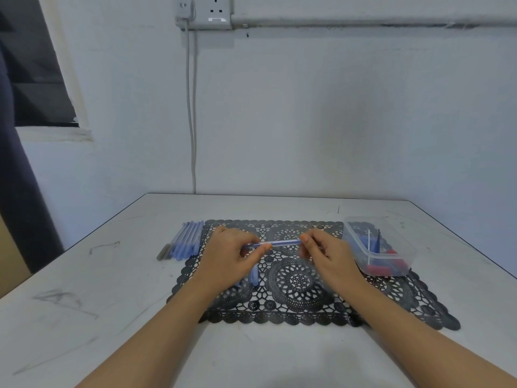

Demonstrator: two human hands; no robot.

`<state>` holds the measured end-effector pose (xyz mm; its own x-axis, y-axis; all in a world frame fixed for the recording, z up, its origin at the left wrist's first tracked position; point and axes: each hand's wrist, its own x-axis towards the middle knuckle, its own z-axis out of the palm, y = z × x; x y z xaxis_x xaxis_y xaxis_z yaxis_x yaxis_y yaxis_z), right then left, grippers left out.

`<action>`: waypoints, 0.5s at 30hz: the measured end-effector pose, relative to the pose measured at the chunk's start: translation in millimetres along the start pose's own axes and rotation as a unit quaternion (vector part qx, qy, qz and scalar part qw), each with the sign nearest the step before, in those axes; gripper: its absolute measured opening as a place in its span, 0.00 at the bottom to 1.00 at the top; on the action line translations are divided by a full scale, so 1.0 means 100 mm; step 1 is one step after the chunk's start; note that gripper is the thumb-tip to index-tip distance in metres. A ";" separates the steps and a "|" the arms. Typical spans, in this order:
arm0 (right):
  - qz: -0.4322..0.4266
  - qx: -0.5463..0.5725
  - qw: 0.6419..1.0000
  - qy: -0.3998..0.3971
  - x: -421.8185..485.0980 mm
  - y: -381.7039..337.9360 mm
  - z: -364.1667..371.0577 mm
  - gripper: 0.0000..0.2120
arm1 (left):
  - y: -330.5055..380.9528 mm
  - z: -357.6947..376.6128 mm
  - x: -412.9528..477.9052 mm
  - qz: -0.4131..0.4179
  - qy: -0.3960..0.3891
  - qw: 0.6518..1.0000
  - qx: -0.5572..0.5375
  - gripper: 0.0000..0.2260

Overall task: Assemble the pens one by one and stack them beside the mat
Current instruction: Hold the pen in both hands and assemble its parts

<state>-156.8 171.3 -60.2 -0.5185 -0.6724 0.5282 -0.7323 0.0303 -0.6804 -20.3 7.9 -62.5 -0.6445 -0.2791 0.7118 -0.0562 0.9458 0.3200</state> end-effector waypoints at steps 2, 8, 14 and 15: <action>-0.011 0.002 1.000 -0.008 -0.01 0.01 0.01 0.09 | -0.01 -0.01 0.00 -0.006 0.000 1.000 -0.007 0.19; -0.034 -0.014 0.999 -0.002 0.00 0.03 0.00 0.16 | 0.01 -0.02 0.00 0.007 -0.002 1.000 -0.012 0.20; -0.043 0.042 0.998 -0.028 -0.01 0.02 0.00 0.10 | 0.01 -0.02 0.00 -0.001 0.002 1.000 -0.019 0.19; -0.054 0.037 0.997 -0.032 -0.01 0.02 -0.01 0.09 | 0.00 -0.02 0.00 -0.001 0.004 1.000 -0.018 0.19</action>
<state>-158.1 172.4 -61.5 -0.4082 -0.7145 0.5683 -0.7462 -0.0975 -0.6586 -18.8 7.8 -61.2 -0.6385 -0.2822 0.7160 -0.0295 0.9386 0.3436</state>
